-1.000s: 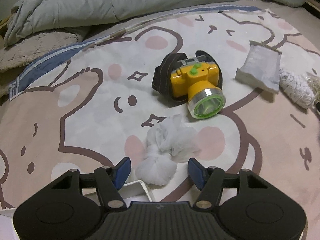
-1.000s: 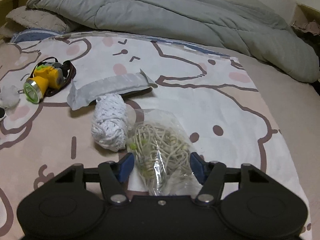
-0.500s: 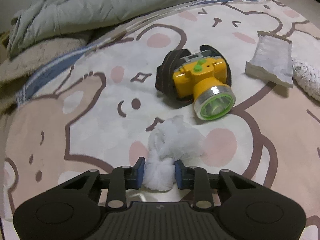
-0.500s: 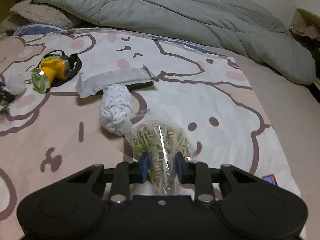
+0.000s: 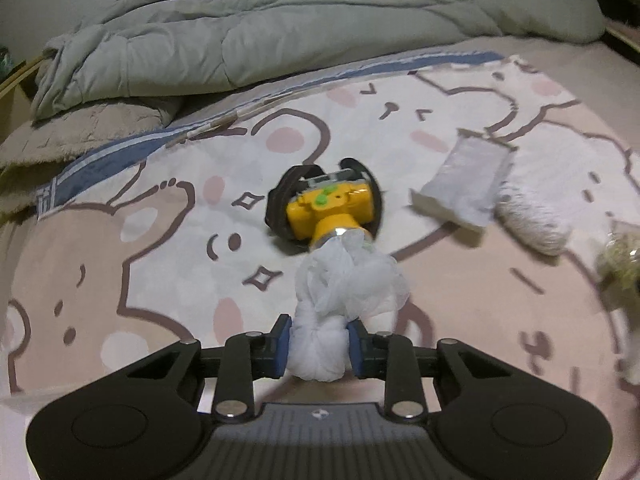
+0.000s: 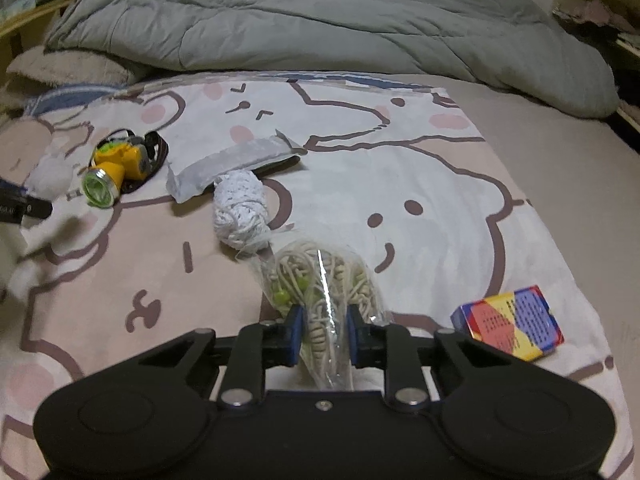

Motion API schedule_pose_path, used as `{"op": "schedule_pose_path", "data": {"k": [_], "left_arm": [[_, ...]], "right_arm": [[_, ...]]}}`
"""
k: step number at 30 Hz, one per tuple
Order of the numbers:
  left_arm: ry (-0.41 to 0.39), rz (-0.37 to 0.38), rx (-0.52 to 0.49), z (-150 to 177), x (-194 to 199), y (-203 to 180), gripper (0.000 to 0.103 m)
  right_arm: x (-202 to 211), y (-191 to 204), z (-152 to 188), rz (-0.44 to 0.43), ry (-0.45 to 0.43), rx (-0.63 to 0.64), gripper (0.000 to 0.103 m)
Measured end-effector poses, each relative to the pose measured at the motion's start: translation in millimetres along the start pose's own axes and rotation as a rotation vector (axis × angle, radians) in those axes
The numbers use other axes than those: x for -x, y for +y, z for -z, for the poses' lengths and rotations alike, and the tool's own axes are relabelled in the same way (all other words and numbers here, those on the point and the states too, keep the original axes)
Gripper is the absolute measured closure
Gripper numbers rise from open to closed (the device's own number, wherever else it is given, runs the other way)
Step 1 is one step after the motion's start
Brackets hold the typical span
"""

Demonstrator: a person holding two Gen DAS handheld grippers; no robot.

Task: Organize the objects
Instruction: 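Carry the tissue with the left tool while the right tool carries the bag to the tray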

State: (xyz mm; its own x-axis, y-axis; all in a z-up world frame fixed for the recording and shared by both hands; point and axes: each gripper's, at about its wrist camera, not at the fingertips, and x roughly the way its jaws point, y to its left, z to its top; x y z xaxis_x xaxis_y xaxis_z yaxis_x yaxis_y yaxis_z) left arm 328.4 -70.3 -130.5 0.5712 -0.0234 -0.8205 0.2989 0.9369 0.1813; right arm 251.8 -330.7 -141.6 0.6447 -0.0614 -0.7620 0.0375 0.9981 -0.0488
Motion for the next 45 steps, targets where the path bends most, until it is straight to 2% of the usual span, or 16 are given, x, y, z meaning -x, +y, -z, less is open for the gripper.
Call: {"op": "schedule_pose_path", "data": {"k": [10,25,36,45], "left_arm": [[-0.012,0.030,0.068,42,51,-22,0.072],[-0.064,0.075,0.173,100,121,-24,0.072],[-0.107,0.064,0.244,135,162,1,0.072],[-0.115,0.024,0.313,158,176,40,0.072]], "right_arm": [[41,3,18,-0.034,-0.033,-0.068,0.081],[109,24,41,-0.074,-0.061,-0.124,0.081],[151,52,53,-0.128,-0.095,-0.147,0.080],[165,91,52,-0.205,-0.107,-0.129,0.080]]}}
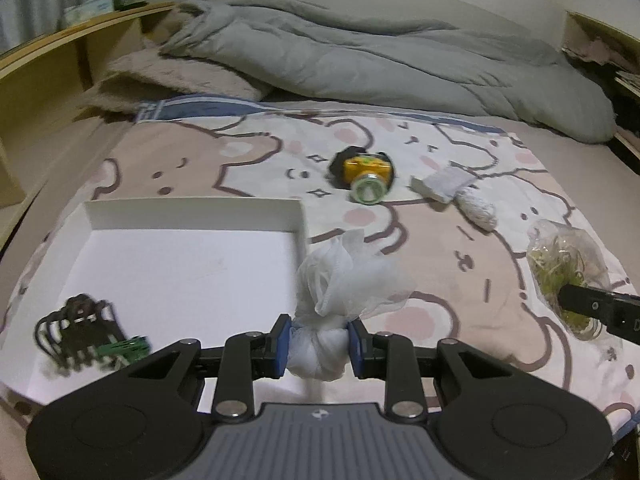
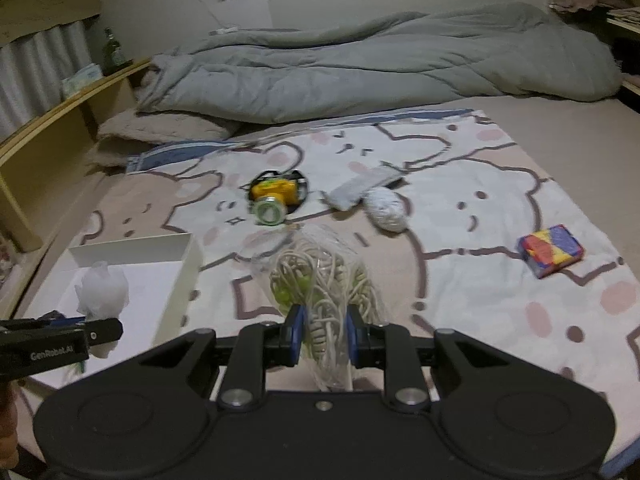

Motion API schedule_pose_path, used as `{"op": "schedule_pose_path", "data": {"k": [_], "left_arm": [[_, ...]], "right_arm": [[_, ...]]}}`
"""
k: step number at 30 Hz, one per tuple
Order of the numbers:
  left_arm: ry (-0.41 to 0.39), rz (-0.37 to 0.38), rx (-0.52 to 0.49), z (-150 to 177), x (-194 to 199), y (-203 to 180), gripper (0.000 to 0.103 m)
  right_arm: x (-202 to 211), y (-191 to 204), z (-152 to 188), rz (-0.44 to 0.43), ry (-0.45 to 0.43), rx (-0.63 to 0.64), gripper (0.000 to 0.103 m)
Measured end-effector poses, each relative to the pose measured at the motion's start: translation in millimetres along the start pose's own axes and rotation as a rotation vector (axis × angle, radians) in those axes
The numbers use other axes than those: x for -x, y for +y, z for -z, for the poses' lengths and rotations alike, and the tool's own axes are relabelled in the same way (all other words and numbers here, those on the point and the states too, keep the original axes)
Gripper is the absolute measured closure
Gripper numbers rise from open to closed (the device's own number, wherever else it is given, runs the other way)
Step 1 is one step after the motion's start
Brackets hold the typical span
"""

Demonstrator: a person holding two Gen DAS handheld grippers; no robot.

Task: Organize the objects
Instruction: 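Carry the tissue with the left tool while the right tool carries the bag to the tray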

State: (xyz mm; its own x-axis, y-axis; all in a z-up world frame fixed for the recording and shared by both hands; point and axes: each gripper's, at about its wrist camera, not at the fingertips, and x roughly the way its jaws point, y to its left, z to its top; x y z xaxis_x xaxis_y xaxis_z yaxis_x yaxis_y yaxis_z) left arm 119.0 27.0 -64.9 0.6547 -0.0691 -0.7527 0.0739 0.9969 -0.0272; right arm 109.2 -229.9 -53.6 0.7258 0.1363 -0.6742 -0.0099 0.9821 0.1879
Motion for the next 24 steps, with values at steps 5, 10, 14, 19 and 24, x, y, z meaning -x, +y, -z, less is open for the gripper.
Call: {"op": "schedule_pose_path", "data": {"k": [5,10,14,19,24], "left_arm": [[-0.018,-0.039,0.042,-5,5,32,0.072],[-0.043,-0.100,0.067,-21,9,70,0.072],[-0.059,-0.155,0.079,-35,11,103,0.072],[-0.047,-0.201,0.099,-50,2,139,0.072],[-0.005,-0.231,0.127,-58,-18,171,0.072]], "right_arm": [[-6,27,-5,-0.048,-0.003,0.033,0.080],[-17,62,-14,-0.113,-0.005,0.073,0.080],[-28,90,-23,-0.171,-0.002,0.097,0.080],[-43,124,-32,-0.228,0.009,0.126,0.080],[-62,150,-39,-0.274,0.036,0.129,0.080]]}}
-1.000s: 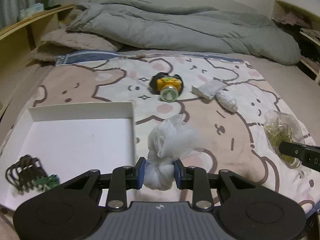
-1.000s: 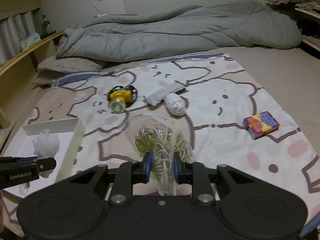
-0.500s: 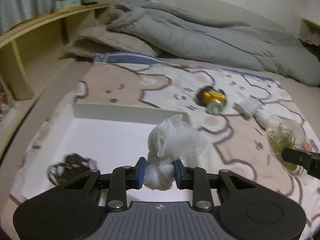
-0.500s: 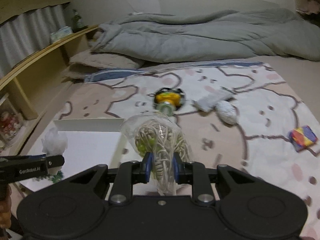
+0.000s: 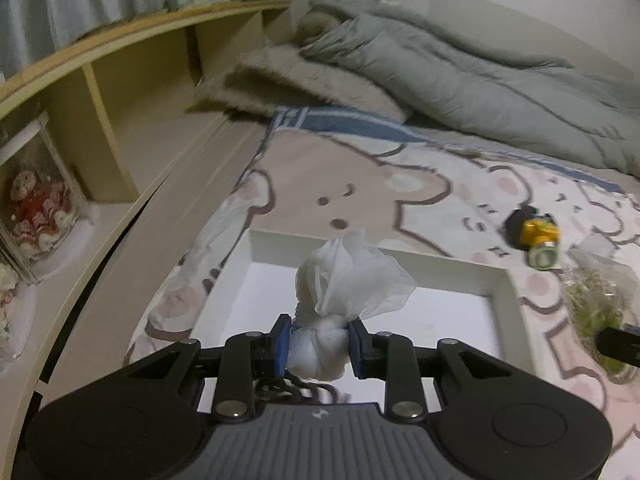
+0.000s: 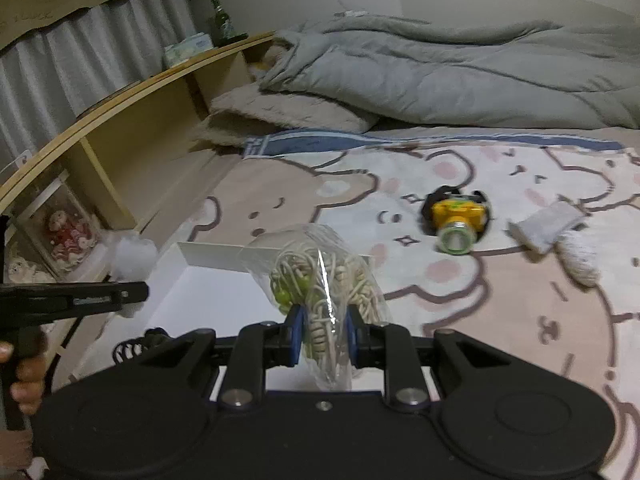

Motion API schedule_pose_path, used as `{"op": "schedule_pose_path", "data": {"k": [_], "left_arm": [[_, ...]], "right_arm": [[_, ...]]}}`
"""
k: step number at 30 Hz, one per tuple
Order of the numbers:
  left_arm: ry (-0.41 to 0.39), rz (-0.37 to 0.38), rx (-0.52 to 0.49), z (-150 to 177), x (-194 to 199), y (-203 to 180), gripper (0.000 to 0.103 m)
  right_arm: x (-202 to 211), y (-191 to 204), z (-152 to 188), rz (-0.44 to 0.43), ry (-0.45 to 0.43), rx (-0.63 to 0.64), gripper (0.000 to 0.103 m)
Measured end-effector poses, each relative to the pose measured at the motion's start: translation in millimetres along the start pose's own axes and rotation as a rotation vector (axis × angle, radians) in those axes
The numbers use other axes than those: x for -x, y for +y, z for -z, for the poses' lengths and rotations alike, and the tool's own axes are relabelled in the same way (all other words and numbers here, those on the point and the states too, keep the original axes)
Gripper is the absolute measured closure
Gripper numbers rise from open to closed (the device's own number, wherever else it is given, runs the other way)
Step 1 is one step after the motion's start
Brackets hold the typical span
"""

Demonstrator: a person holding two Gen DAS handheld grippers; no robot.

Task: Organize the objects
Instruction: 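Carry the tissue with the left tool while the right tool carries the bag to the tray, then open the left tool over the tray while the right tool releases the bag, then withdraw both open tools from the tray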

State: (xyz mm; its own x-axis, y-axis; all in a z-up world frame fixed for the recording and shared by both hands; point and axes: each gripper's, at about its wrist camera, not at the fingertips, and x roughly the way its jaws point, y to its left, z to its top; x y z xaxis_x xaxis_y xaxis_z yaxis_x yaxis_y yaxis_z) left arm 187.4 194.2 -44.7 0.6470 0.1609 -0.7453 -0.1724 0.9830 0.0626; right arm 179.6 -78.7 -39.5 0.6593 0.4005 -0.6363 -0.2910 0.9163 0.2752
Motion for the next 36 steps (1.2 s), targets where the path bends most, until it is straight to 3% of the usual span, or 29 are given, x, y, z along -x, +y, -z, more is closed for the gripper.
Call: {"op": "schedule_pose_path", "data": {"k": [8,14,19,28,29,31,32,34,36], "left_arm": [[0.090,-0.061,0.042,-3,-51,34,0.072],[0.114,-0.080,0.049,-4,-71,47,0.072],[0.118,-0.083,0.053,-1,-73,53,0.059],[0.124,-0.054,0.037,9,-59,55,0.059],[0.125,-0.057,0.035,9,-58,55,0.059],[0.127,-0.068,0.032,9,-55,57,0.059],[0.129,-0.071,0.031,8,-53,58,0.059],[0.127,-0.068,0.029,8,-51,59,0.059],[0.126,-0.064,0.025,8,-48,58,0.058]], "right_arm": [[-35,25,-6,-0.044,0.051,-0.008,0.080],[-60,44,-9,-0.061,0.089,0.008,0.080],[-75,58,-13,-0.072,0.096,0.028,0.080],[-102,81,-22,-0.117,0.101,0.065,0.080],[-105,84,-23,-0.146,0.100,0.074,0.076],[-114,89,-22,-0.180,0.107,0.087,0.057],[-117,91,-21,-0.157,0.104,0.084,0.032],[-117,92,-16,-0.098,0.091,0.088,0.030],[-116,89,-11,-0.115,0.113,0.100,0.033]]}}
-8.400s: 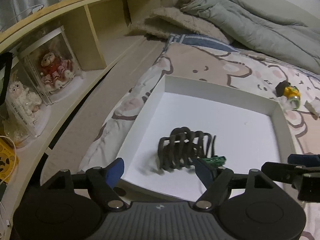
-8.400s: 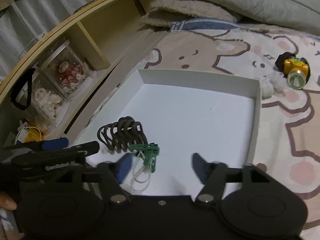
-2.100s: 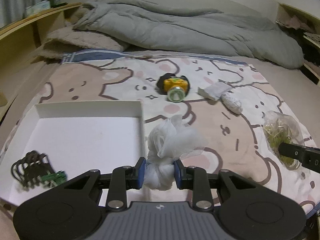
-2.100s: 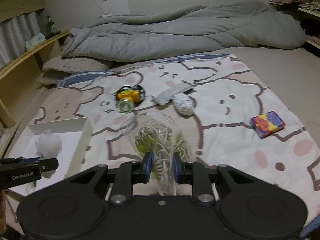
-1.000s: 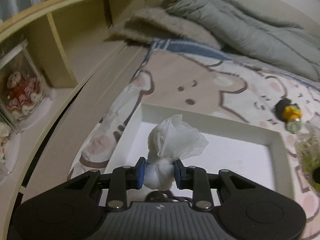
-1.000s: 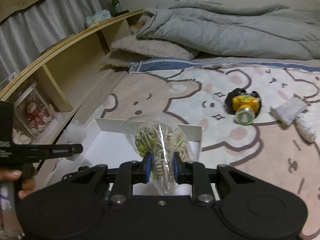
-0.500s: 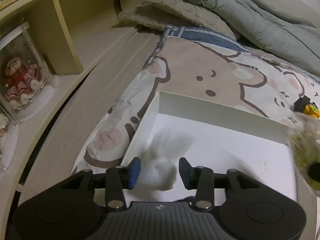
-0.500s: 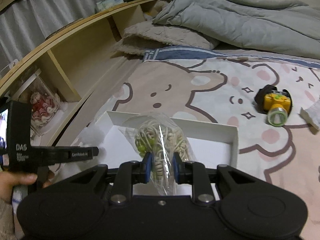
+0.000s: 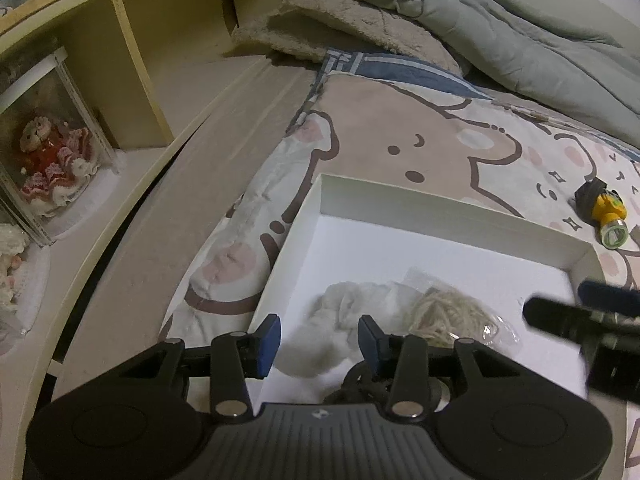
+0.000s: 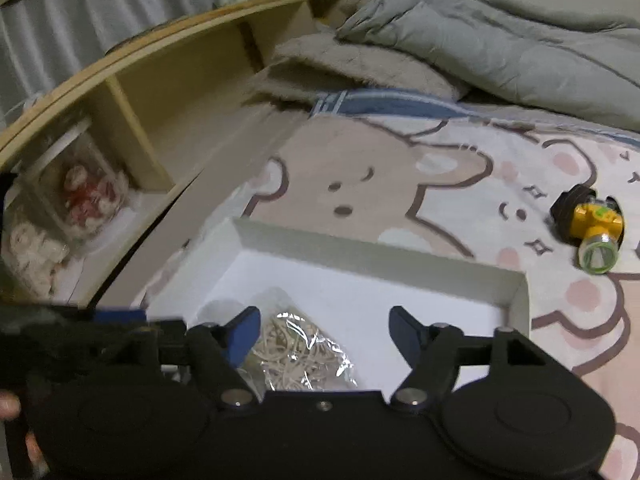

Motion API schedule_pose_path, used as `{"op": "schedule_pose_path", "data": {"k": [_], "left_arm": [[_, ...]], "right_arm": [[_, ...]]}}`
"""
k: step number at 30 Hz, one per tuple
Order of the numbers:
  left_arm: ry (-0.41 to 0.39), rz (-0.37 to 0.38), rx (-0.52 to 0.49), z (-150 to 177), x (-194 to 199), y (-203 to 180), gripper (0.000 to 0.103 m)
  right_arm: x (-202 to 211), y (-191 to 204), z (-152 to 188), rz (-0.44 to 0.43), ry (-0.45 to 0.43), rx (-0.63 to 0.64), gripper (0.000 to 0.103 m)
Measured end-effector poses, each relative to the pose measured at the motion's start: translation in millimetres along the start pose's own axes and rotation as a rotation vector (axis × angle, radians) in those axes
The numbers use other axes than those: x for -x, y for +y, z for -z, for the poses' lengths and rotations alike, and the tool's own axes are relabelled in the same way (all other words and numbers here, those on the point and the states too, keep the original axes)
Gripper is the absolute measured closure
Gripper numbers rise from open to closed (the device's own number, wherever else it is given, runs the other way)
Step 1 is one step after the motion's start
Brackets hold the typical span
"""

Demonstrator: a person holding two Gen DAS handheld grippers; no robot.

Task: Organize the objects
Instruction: 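Withdraw both open tools from the tray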

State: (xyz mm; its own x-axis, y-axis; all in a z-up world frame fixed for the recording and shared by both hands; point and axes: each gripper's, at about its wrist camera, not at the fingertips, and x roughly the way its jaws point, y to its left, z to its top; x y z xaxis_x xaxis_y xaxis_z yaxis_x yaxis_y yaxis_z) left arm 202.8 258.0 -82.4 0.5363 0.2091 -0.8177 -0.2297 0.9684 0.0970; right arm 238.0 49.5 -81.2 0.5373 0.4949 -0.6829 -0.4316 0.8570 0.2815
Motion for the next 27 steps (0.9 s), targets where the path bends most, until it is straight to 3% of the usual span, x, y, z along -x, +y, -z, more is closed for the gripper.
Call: {"op": "schedule_pose_path", "data": {"k": [14,23,27], "left_arm": [[-0.013,0.016,-0.023,8,20,-17,0.058],[-0.014,0.024,-0.027,18,39,-23,0.058],[-0.015,0.027,-0.027,25,47,-28,0.049]], "right_arm": [[23,-15,16,-0.002,0.012,-0.029,0.033],[40,-27,20,0.015,0.035,-0.024,0.027],[48,-29,26,0.030,0.043,-0.004,0.023]]}}
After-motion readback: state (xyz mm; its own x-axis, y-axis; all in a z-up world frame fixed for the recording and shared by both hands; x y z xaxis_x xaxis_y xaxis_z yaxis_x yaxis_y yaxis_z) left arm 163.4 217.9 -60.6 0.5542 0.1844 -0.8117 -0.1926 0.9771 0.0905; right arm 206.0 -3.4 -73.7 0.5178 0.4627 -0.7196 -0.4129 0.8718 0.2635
